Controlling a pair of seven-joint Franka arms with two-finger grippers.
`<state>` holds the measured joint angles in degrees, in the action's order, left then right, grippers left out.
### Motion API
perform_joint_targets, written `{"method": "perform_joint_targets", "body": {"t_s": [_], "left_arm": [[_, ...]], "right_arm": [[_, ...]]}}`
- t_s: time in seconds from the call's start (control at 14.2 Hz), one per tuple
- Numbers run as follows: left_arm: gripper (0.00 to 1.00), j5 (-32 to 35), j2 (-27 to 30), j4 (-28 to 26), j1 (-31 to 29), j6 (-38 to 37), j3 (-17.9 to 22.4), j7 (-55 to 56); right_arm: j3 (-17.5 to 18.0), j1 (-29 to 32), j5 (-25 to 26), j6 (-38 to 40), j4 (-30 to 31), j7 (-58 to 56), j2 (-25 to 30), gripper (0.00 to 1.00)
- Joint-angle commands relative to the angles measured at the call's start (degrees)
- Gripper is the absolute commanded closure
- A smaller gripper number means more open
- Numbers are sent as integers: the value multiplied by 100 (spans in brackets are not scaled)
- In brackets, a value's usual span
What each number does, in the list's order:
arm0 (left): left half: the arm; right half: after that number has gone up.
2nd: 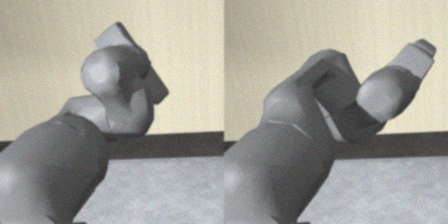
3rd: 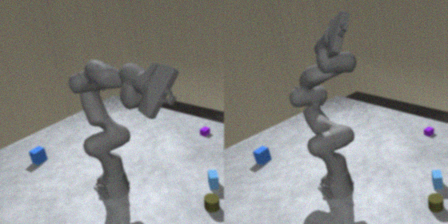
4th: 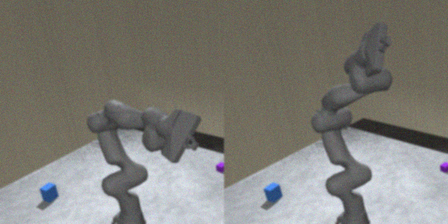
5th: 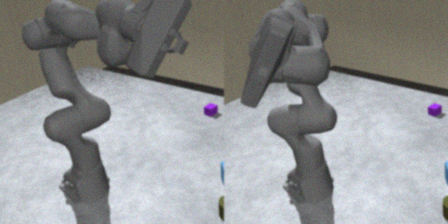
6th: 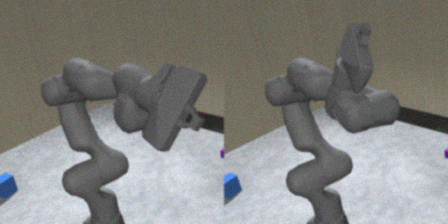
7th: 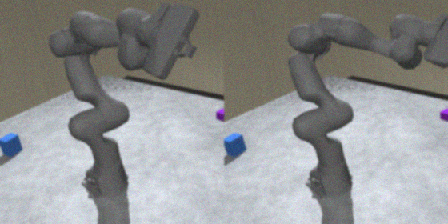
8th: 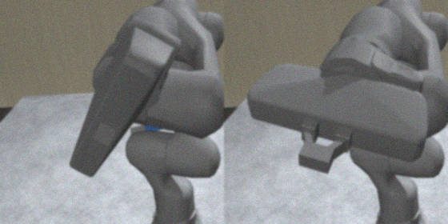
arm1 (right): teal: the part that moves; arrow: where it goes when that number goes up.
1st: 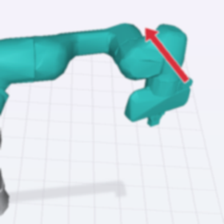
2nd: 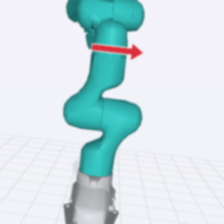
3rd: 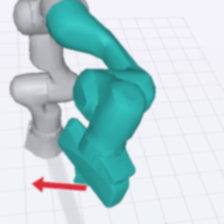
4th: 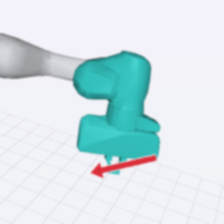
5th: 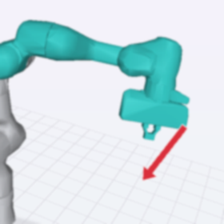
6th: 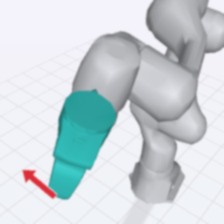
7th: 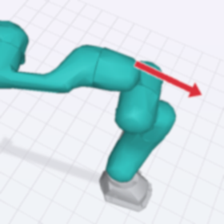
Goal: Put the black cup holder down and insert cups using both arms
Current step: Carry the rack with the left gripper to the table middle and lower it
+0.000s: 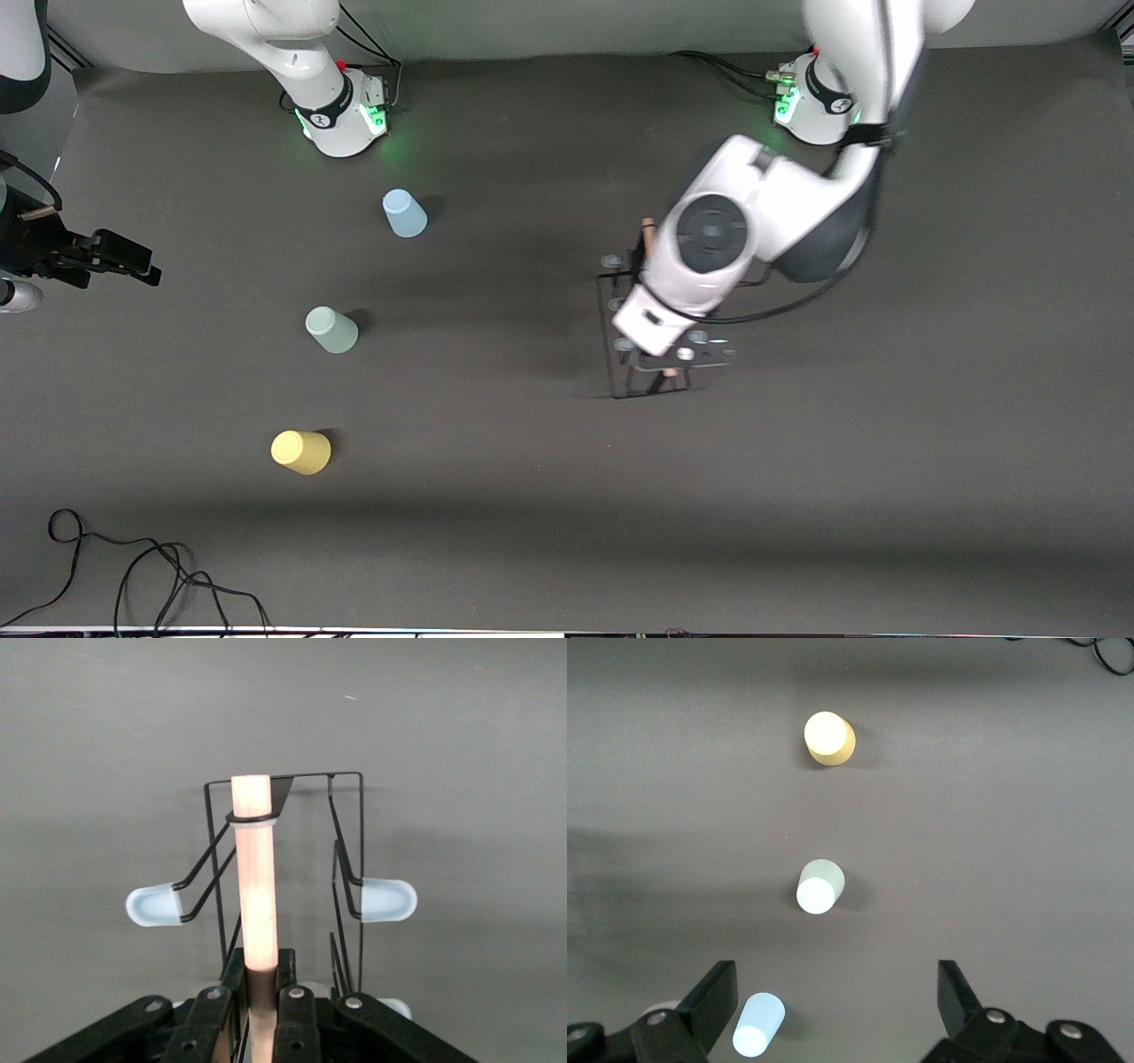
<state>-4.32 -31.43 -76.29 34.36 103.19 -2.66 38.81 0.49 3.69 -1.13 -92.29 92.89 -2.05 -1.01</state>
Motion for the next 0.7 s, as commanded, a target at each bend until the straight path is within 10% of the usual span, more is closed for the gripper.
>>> {"method": "perform_joint_targets", "body": {"t_s": [0.0,0.49,0.56,0.63], "left_arm": [[100,-191,-459,738,456,-63,117,162],[100,-157,-803,739,1169,975,117,900],[22,-122,-803,712,1178,975,126,900],[0,-130,-803,712,1170,940,126,900]], "right_arm": [[-22,-17,34,-44,18,-120,13,0],[-5,-245,34,-473,1069,-68,696,0],[4,-281,25,-640,1508,-50,1012,0],[13,-403,25,-772,1887,54,1293,0]]}}
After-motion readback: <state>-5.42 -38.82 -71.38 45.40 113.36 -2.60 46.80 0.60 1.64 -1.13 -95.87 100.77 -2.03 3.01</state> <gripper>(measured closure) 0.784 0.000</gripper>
